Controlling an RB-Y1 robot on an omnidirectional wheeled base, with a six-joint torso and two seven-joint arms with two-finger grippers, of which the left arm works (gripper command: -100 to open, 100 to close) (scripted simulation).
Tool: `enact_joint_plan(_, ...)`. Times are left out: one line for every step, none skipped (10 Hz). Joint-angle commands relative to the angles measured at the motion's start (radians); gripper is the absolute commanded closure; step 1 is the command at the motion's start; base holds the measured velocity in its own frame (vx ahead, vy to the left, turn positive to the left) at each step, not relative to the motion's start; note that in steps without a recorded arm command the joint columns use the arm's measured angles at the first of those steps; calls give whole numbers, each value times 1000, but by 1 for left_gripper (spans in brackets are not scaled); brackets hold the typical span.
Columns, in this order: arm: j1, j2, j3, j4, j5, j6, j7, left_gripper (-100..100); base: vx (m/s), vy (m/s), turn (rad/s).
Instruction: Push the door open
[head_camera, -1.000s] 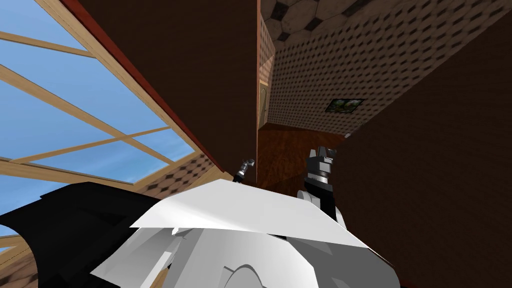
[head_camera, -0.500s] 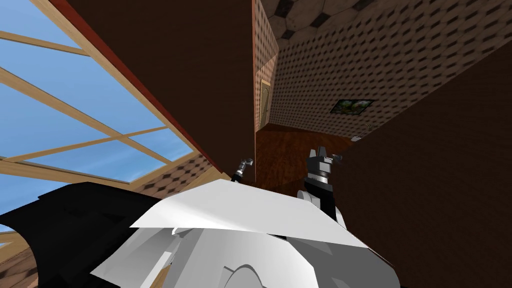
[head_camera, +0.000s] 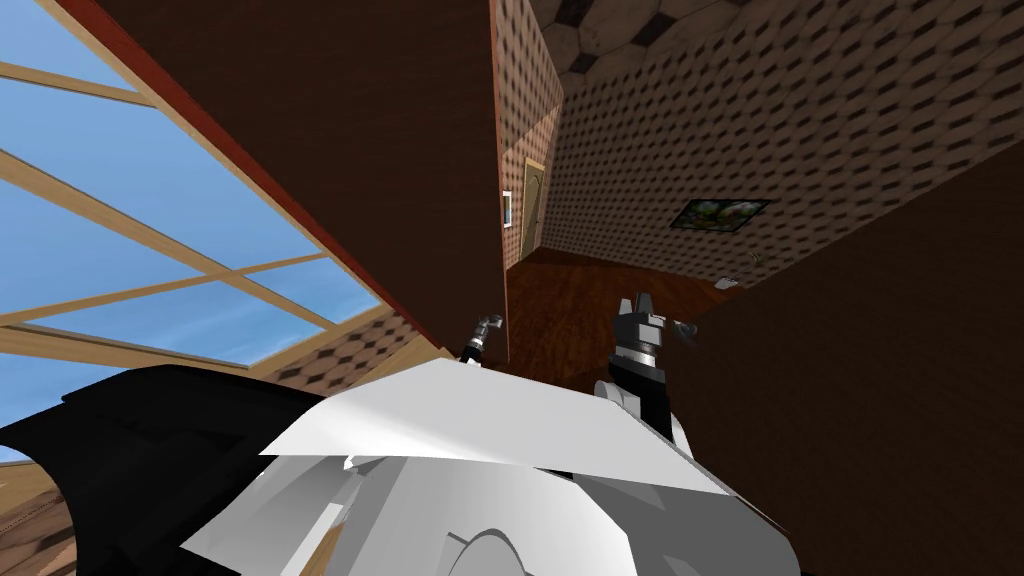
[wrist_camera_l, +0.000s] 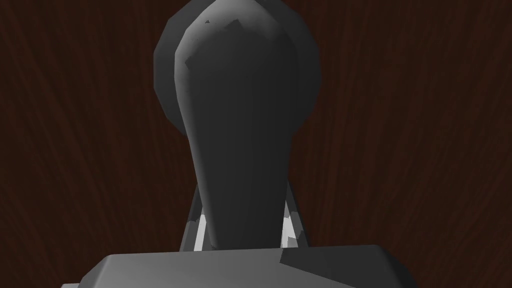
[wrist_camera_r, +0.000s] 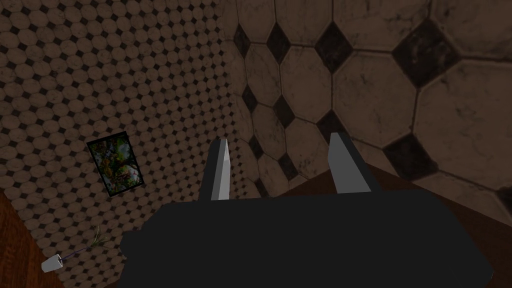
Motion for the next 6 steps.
enact_joint_plan(-3,-2,20,-7,7,4,-6,100,163,-108,79)
enact_joint_plan(-7,-7,34,-3,12,4,-10,100,153,-105,65)
enact_joint_plan(-11,-13,45,1,16,4,-14,100,138,-106,74)
enact_joint_plan(-14,-18,56,5,20,4,-18,100,180,-104,83)
enact_joint_plan(-17,-24,65,8,23,4,-21,100,174,-105,70)
enact_joint_plan(-19,-28,72,11,26,4,-23,100,168,-79,56)
